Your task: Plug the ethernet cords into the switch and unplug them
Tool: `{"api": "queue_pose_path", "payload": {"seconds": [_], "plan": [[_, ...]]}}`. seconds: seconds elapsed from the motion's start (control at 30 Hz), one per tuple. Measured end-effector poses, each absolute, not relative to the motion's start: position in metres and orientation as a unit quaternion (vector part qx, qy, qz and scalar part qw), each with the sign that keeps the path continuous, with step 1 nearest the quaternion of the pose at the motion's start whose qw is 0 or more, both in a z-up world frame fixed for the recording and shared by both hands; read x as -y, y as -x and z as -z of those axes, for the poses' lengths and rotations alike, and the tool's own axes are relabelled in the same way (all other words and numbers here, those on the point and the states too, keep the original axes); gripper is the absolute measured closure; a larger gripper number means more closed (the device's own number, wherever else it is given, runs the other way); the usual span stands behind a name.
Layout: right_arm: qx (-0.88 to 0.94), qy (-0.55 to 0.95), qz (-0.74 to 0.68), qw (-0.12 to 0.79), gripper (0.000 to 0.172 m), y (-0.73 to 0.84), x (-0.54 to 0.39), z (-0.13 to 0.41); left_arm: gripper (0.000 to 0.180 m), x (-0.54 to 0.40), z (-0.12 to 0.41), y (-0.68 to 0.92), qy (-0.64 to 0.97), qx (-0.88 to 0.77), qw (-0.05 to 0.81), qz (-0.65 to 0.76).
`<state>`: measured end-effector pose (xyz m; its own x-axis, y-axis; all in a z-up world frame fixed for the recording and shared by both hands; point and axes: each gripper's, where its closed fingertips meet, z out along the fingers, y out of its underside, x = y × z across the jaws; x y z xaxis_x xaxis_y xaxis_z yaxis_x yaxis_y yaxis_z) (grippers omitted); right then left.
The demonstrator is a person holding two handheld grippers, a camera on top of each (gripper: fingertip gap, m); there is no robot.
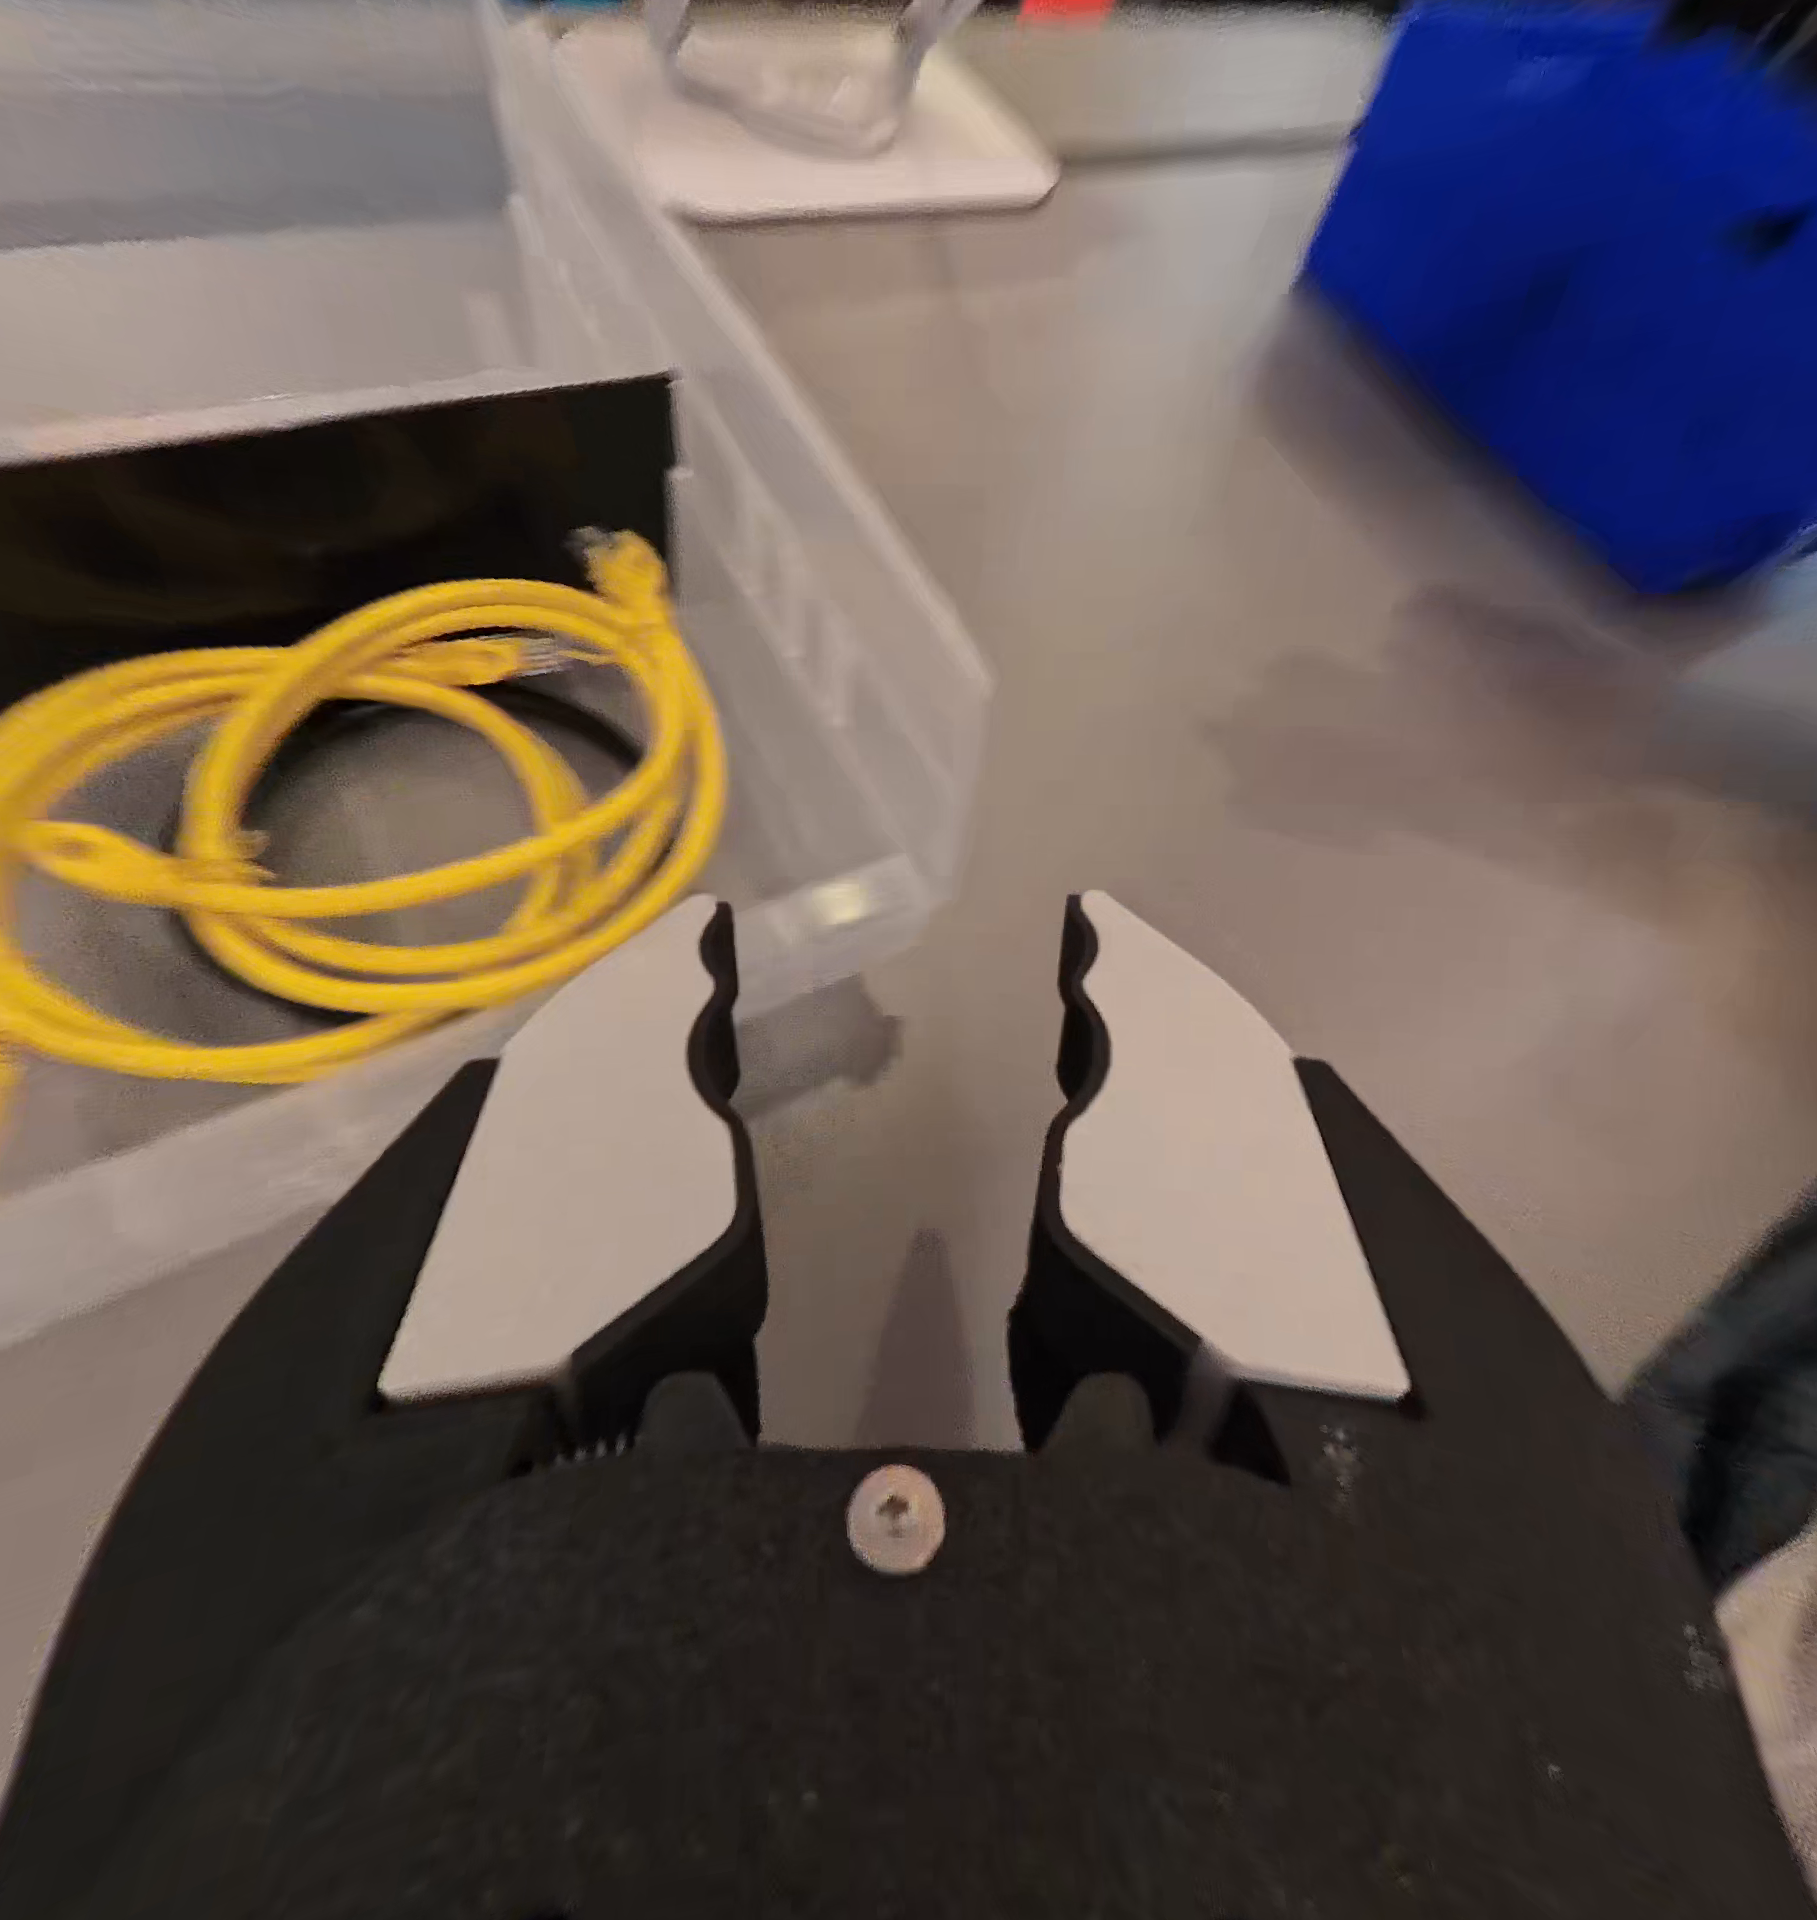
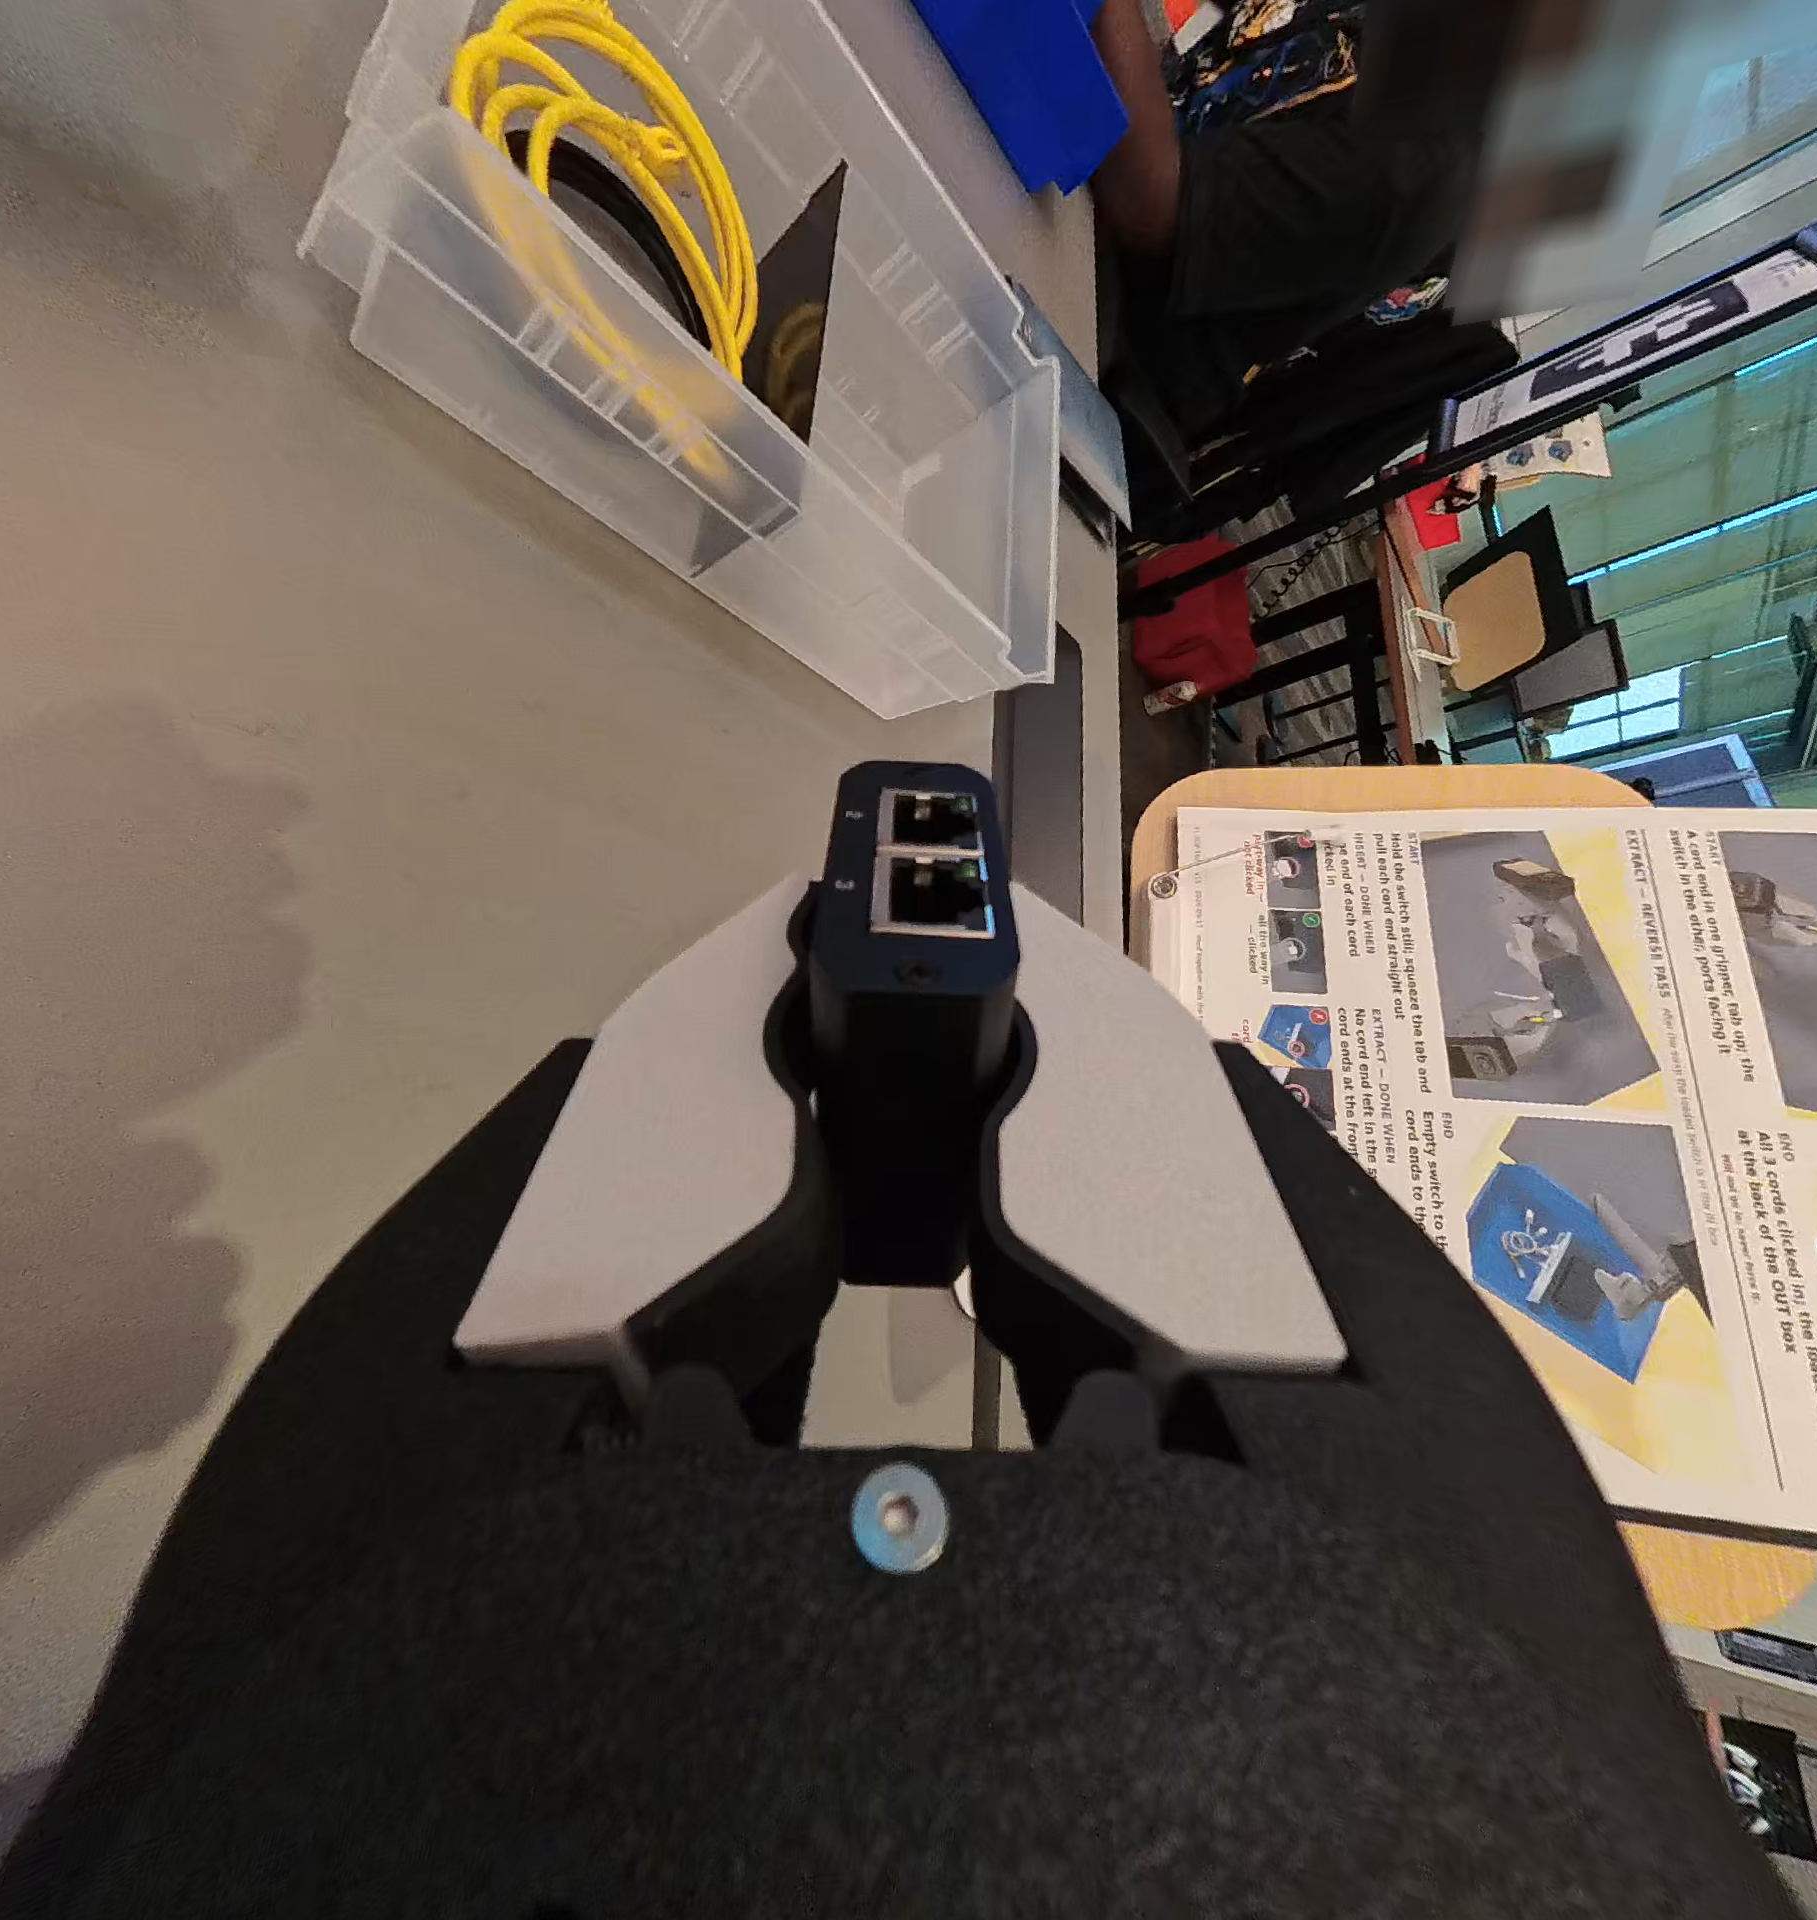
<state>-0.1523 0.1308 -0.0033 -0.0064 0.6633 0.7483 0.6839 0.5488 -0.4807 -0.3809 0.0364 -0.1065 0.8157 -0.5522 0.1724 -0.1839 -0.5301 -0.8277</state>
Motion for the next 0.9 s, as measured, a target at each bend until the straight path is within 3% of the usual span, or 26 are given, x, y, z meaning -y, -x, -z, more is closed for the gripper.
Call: {"api": "queue_pose_path", "payload": {"seconds": [0.23, 0.5, 0.67, 0.9], "plan": [[0.717, 0.465, 0.011, 0.519, 0.146, 0.156, -0.124, 0.003, 0.121, -0.091, 0.122, 0.394, 0.895, -0.319, 0.294, 0.099], [0.721, 0.471, 0.011, 0.509, 0.146, 0.153, -0.124, 0.009, 0.167, -0.105, 0.161, 0.392, 0.923, -0.342, 0.133, 0.119], [0.721, 0.474, 0.013, 0.505, 0.146, 0.150, -0.122, 0.012, 0.168, -0.096, 0.124, 0.393, 0.915, -0.319, 0.195, 0.151], [0.702, 0.476, 0.013, 0.529, 0.146, 0.151, -0.130, -0.005, 0.169, 0.006, 0.005, 0.327, 0.821, -0.348, 0.304, 0.335]]}}
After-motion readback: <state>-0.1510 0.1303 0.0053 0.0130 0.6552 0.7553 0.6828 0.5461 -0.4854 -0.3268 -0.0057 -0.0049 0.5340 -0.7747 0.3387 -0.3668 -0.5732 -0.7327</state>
